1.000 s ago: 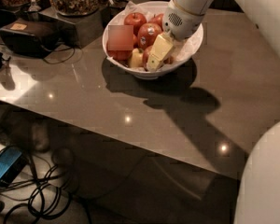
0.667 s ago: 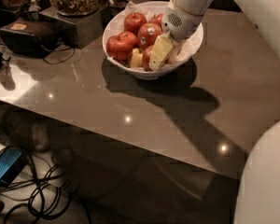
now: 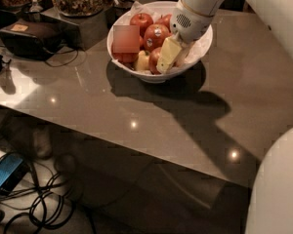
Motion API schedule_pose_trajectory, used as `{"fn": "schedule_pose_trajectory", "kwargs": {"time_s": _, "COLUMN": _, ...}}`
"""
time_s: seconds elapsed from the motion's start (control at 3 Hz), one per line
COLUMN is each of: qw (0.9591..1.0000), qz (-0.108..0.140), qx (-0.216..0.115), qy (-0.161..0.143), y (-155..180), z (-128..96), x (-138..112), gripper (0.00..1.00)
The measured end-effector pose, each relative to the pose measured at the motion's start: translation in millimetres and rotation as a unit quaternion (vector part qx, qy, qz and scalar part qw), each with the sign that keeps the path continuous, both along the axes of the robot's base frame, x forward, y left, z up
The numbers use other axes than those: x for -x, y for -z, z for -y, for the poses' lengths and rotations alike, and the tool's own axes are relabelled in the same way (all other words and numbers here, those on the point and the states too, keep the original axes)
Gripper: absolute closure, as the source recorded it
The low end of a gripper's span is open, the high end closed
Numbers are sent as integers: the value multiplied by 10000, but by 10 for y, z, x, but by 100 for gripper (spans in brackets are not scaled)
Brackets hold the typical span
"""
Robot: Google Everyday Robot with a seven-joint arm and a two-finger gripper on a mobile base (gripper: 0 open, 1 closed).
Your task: Pick apple from white bowl
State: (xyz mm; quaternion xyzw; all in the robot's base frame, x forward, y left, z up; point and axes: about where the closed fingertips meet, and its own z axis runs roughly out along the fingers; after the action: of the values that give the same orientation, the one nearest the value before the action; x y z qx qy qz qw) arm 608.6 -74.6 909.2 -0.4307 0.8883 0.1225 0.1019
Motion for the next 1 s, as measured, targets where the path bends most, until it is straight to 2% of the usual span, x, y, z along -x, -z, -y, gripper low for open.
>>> {"fn": "schedule_pose_trajectory", "kwargs": {"time_s": 0.33, "qw": 10000, "qz": 0, "qx": 0, "qy": 0, "y": 0, "z": 0, "x": 0, "gripper": 100}}
{"fn": "schedule_pose_trajectory", "kwargs": {"time_s": 0.67, "qw": 10000, "qz": 1, "qx": -1, "qy": 0, "y": 0, "z": 0, "x": 0, "gripper": 100}}
{"fn": "schedule_pose_trajectory", "kwargs": {"time_s": 1.0, "qw": 9994, "qz": 202, "qx": -259, "qy": 95, "y": -154, "z": 31, "x": -16, "gripper": 100}}
